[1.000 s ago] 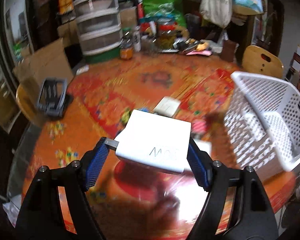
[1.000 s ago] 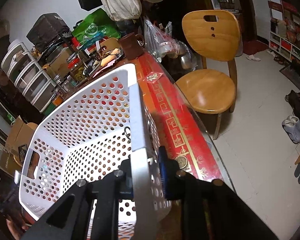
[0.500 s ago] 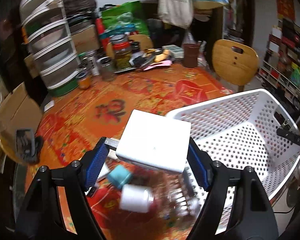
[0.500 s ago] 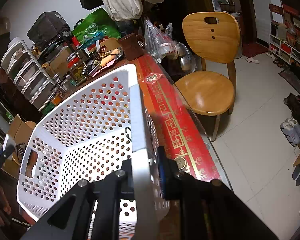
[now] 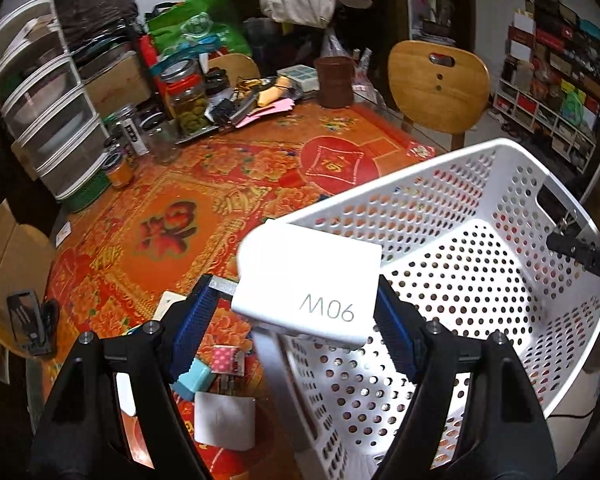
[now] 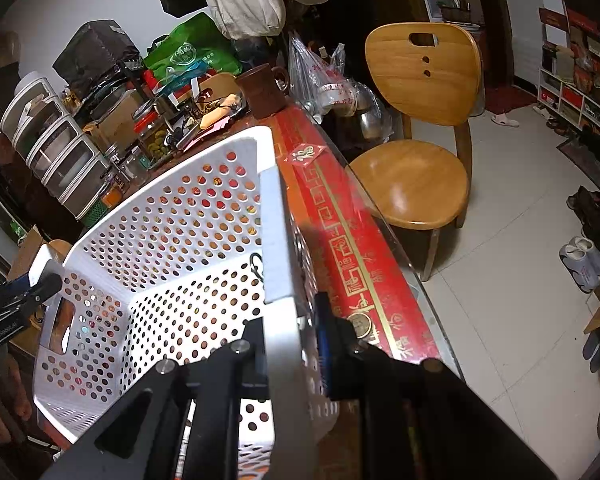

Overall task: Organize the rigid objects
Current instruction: 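Carry the charger over the basket and release it with the left tool, then move the left tool back and grasp the yellow toy car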

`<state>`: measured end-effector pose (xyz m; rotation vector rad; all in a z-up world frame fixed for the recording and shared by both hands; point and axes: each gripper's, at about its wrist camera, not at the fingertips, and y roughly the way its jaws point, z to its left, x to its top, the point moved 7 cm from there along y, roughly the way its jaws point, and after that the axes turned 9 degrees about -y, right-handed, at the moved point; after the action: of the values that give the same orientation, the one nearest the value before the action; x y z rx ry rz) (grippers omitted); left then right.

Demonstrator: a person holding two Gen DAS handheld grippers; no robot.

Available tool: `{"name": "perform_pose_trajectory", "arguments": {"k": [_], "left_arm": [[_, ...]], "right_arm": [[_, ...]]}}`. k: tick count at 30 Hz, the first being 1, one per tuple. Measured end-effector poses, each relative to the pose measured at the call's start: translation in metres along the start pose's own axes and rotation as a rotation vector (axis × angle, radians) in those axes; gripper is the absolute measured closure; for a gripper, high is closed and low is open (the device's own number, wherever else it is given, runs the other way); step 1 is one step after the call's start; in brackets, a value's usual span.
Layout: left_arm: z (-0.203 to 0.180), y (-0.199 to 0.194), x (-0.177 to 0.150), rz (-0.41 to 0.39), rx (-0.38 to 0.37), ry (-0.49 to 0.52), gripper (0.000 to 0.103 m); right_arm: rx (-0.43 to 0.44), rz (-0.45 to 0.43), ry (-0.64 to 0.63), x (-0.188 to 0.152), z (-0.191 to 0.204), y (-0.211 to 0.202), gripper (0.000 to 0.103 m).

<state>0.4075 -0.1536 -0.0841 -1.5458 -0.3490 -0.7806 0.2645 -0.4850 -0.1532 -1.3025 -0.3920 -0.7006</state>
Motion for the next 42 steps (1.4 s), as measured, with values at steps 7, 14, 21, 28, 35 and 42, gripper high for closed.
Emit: {"name": "perform_pose_trajectory", "arguments": {"k": [7,14,21,28,35,42], "left_arm": [[-0.018,0.018,-0.002,0.044,-0.014,0.073,0.028],[-0.023,0.021,-0.001,0.059,-0.018,0.111,0.028],[-0.041,0.026,-0.012,0.071,-0.02,0.189,0.028],[-0.021,-0.018,-0.007,-0.09,-0.005,0.164,0.008],[0.108,-0.053,-0.008,-0.177,0.121,-0.069,0.001],[0.245,0.057,-0.068,0.101,0.216,-0.323,0.001]], "right_arm": [[-0.001,0.004,0.002,0.001,0.0,0.0,0.089],[-0.002,0.007,0.002,0.001,0.0,0.001,0.089],[-0.004,0.01,0.005,0.0,0.0,0.002,0.089],[-0.018,0.014,0.003,0.0,0.001,0.003,0.089],[-0.03,0.021,-0.004,0.001,0.002,0.002,0.089],[-0.019,0.033,-0.02,0.002,0.003,0.002,0.089]]}}
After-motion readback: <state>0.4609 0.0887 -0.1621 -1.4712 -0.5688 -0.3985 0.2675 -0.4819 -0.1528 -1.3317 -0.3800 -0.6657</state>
